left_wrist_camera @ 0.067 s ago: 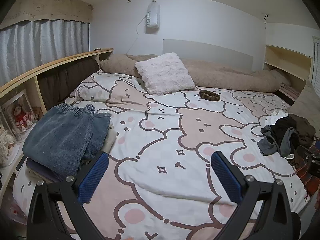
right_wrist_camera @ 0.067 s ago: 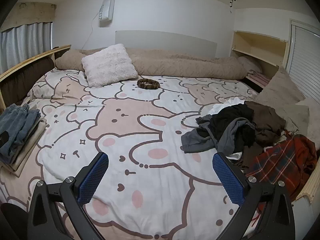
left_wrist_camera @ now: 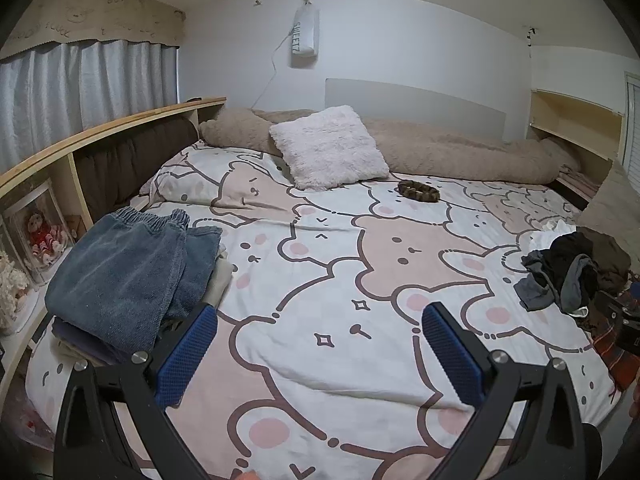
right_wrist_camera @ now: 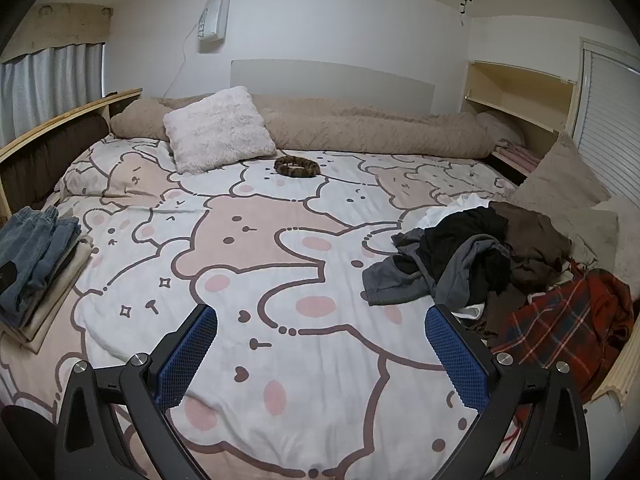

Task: Fold clothes
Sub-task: 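Move the right tool toward the pile of dark clothes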

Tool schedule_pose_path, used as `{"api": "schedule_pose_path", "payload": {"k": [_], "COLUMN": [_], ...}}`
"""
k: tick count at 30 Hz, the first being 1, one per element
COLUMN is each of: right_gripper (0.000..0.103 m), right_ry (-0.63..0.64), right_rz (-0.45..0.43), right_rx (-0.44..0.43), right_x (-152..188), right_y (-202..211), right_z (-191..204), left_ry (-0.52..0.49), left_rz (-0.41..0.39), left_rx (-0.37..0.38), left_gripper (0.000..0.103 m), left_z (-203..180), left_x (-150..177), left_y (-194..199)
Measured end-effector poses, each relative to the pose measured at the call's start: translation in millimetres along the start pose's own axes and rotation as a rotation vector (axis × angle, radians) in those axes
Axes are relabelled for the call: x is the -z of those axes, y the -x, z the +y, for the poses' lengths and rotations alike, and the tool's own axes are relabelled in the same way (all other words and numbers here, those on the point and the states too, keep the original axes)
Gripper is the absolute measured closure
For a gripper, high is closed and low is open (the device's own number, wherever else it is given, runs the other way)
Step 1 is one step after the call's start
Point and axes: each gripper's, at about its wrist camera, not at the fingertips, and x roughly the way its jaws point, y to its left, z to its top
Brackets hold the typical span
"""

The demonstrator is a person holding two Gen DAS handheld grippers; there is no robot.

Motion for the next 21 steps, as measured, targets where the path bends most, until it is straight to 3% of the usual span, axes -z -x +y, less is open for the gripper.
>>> {"api": "schedule_pose_path", "payload": {"k": [11, 21], "right_gripper": [0.000, 0.000], "right_ry": [-0.049, -0.037], "right_rz": [0.005, 0.023], "right_rx": [-0.017, 0.041], "right_x": [2.2, 2.8], "right_y": [-6.5, -22.8], "right_z": [-10.3, -21.2], "left_ry": [0.015, 0.009], "left_rz": [0.016, 0.024], "left_rx": [-0.001, 0.009], "left_gripper": [0.000, 0.000], "left_z": [-0.2, -3.3], "left_x": [0.9, 0.8], "left_y": [-1.4, -9.0]}}
